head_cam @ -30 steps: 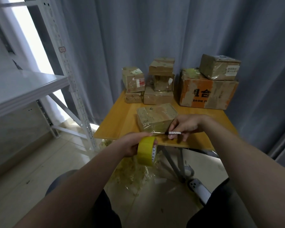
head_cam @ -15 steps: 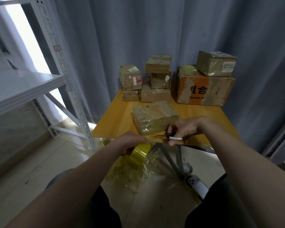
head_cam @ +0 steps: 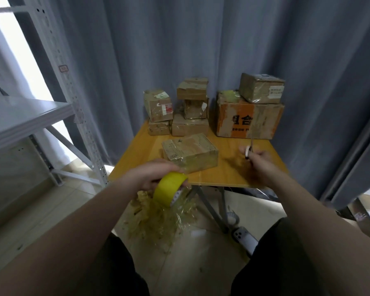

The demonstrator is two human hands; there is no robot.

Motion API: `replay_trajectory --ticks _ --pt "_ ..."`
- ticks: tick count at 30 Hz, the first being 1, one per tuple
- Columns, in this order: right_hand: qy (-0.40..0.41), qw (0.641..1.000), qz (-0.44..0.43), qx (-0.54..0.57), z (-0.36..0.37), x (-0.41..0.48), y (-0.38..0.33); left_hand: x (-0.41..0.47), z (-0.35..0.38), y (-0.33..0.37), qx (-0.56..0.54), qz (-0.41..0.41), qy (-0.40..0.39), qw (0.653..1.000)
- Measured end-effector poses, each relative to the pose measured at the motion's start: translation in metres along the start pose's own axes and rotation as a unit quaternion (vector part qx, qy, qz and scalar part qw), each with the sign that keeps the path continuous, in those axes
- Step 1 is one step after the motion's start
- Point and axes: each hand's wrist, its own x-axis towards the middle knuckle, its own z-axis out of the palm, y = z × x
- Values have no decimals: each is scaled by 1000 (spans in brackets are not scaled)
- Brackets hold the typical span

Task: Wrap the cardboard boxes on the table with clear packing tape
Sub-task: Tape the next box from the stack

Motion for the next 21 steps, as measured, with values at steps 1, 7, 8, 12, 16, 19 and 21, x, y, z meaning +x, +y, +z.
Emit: replay_trajectory --ticks 1,7,8,12,16,19,21 --pt "37 997 3 -70 1 4 2 -4 -7 4 -16 1 7 1000" --pt "14 951 -36 -307 17 7 -10 -16 -37 10 -181 12 122 976" --pt "29 937 -78 -339 23 7 -12 -14 -40 6 -187 17 154 970" --pt "11 913 -296 -279 63 2 -26 1 -45 -8 -123 53 287 948" --pt "-171 846 -375 -339 116 -10 -41 9 -41 -1 -44 49 323 944" --pt "-222 761 -392 -467 143 -5 -46 15 -42 9 22 40 321 946" --pt "-209 724 -409 -514 150 6 -44 21 -46 10 40 38 330 942"
